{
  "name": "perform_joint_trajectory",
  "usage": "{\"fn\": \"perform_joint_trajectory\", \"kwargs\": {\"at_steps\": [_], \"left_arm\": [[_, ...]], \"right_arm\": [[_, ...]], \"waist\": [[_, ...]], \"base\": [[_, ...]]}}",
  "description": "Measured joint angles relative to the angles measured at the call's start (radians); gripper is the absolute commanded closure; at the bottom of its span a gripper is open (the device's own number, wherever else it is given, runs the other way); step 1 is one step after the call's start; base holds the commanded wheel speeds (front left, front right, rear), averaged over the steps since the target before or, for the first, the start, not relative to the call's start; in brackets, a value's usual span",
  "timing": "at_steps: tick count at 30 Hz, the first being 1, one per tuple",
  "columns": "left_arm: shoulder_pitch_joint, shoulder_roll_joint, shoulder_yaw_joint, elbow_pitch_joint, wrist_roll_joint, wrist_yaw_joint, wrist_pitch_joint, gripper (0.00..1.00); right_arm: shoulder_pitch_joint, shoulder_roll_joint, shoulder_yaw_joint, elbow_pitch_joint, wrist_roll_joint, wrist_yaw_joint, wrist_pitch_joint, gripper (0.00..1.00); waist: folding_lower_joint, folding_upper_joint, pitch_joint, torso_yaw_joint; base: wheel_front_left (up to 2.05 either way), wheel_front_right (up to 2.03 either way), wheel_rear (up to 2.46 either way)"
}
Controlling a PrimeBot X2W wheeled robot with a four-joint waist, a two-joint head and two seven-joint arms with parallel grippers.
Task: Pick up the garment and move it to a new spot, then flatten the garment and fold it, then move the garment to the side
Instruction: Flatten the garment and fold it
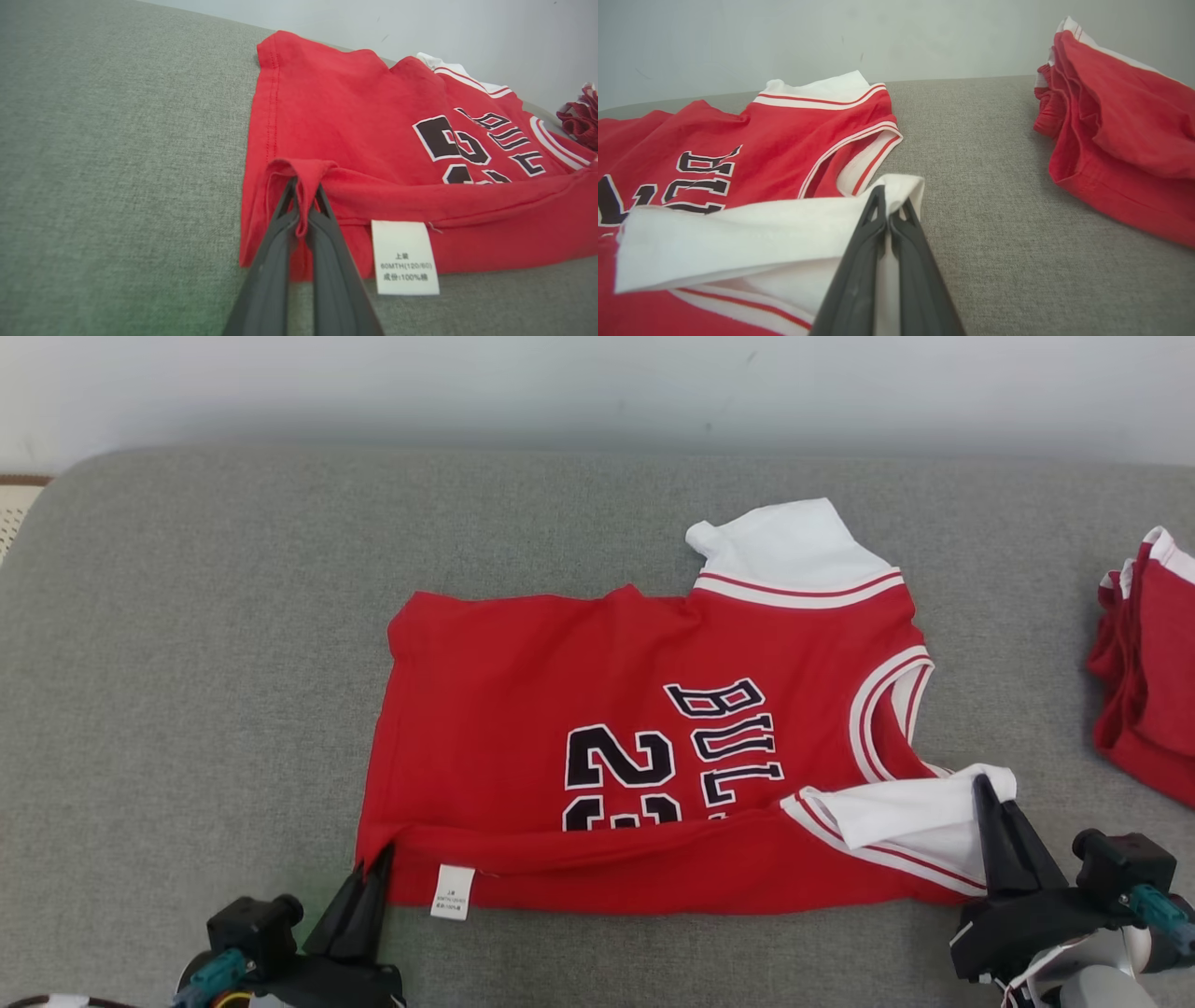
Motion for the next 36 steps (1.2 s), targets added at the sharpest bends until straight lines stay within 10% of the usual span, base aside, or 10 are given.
{"fn": "perform_joint_trajectory", "kwargs": {"at_steps": [7, 8, 9, 10, 36], "left_arm": [[-0.029, -0.008, 0.014, 0.008, 0.000, 0.000, 0.000, 1.00], [-0.032, -0.011, 0.022, 0.007, 0.003, 0.000, 0.000, 0.64], [-0.032, -0.013, 0.030, 0.006, 0.007, 0.000, 0.000, 0.10], [-0.032, -0.016, 0.036, 0.005, 0.009, 0.000, 0.000, 0.00], [0.120, -0.064, 0.213, -0.113, 0.124, 0.000, 0.000, 0.00]], "right_arm": [[-0.037, 0.014, -0.011, 0.027, -0.006, 0.000, 0.000, 1.00], [-0.040, 0.017, -0.018, 0.029, -0.008, 0.000, 0.000, 0.65], [-0.042, 0.020, -0.026, 0.031, -0.011, 0.000, 0.000, 0.06], [-0.047, 0.026, -0.038, 0.029, -0.012, 0.000, 0.000, 0.00], [0.123, 0.087, -0.120, -0.038, -0.057, 0.000, 0.000, 0.00]], "waist": [[0.0000, 0.0000, 0.020, 0.004], [0.0000, 0.0000, 0.023, 0.004], [0.0000, 0.0000, 0.024, 0.005], [0.0000, 0.0000, 0.026, 0.004], [-0.0004, -0.0001, -0.037, -0.015]], "base": [[0.00, 0.00, 0.00], [0.00, 0.00, 0.00], [0.00, 0.00, 0.00], [0.00, 0.00, 0.00], [0.00, 0.00, 0.00]]}}
